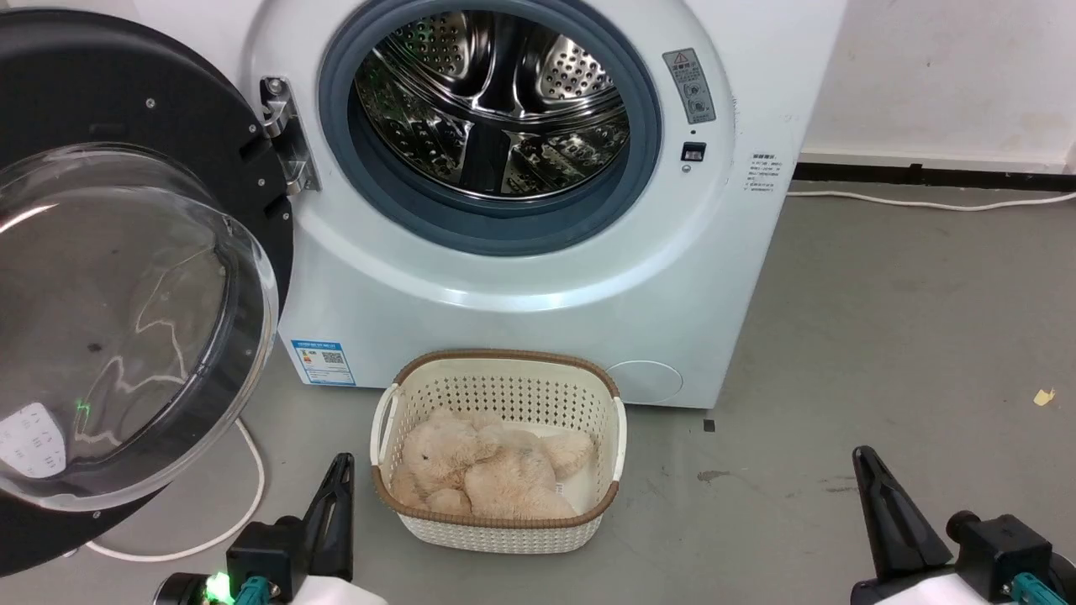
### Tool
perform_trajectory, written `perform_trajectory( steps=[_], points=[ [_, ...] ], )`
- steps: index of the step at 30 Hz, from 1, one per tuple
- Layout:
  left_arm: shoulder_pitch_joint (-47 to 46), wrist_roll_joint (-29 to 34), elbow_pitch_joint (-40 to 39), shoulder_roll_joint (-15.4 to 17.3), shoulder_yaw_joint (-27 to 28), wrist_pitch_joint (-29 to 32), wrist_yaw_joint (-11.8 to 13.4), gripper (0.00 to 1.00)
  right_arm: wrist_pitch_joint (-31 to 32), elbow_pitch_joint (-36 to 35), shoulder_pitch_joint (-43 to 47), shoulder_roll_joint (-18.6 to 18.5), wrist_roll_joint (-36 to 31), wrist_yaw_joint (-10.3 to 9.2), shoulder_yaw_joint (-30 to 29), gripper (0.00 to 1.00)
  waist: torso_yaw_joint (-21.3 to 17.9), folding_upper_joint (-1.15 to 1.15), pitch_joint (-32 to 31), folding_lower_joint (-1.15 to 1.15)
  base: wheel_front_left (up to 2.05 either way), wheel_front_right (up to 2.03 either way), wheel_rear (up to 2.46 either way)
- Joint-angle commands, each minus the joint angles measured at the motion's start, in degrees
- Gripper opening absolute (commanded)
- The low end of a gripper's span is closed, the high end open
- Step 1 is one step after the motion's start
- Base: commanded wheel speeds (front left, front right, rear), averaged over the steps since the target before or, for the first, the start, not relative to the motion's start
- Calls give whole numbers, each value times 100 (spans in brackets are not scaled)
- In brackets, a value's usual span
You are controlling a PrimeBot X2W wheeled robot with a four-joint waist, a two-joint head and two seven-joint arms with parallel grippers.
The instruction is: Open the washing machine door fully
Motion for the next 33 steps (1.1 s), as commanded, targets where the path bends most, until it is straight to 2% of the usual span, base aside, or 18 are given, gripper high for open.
perform_trajectory(
  steps=[1, 33],
  points=[
    [-80, 76, -29, -38, 34, 31, -25, 0, 29, -29, -88, 3, -39, -2, 17, 0, -1, 0, 1, 0, 0, 0, 0],
    [-188, 415, -93, -273, 380, 354, -231, 0, 405, -66, -255, 5, -185, -3, 109, 0, -39, 0, 32, 0, 0, 0, 0]
  ],
)
